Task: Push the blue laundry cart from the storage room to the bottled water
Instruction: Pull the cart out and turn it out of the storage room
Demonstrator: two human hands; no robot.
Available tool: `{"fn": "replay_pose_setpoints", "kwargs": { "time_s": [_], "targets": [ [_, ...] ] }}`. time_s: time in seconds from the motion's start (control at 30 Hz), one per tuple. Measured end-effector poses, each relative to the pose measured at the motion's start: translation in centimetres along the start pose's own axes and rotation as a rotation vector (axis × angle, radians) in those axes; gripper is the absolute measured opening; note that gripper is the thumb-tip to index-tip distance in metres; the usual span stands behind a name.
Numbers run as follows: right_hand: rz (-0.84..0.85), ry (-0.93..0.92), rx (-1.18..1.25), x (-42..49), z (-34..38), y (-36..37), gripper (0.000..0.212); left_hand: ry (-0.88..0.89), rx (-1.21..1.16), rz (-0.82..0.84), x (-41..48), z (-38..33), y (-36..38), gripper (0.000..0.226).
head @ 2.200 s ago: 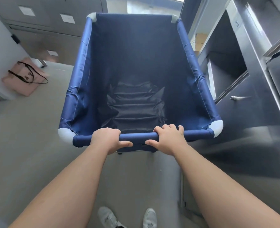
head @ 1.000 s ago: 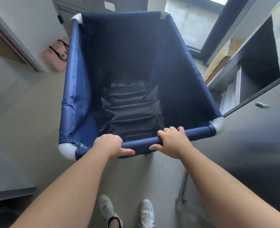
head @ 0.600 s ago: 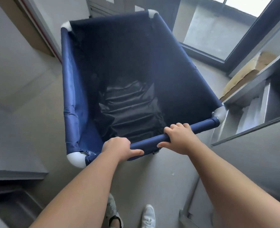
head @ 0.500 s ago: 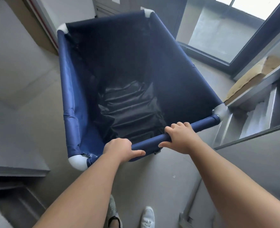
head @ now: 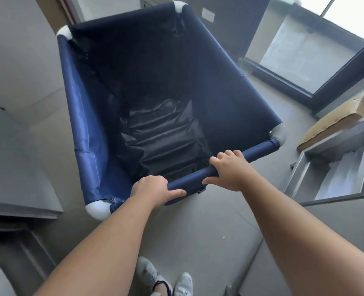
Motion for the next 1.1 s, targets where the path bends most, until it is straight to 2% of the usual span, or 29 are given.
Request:
{"fn": "replay_pose_setpoints", "kwargs": {
  "time_s": [0.37,0.53,1.1],
  "targets": [
    [-0.047,-0.067,-0.015,5.8,-1.5,-1.1,0.071,-0.073,0.0,-0.005,3.8,0.9,-2.6,0.072],
    [-0.098,-0.113,-0.004,8.5,-2.7,-1.6,0.066,-0.141,0.003,-0.028,5.6,0.5,-3.7,0.073],
    [-0.076,-0.196,0.026,14.2,-8.3,-1.4,0.063,-0.266,0.037,-0.025,10.6,-3.0,-5.9,0.074]
  ]
}}
Point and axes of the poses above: each hand's wrist, its own x-axis towards the middle knuckle, its own y-axis out of the palm, z = x × y, the point moved 1 cm from there along x, towards the middle knuckle, and after that the axes turned 4 degrees about -z, right-handed, at the moved point
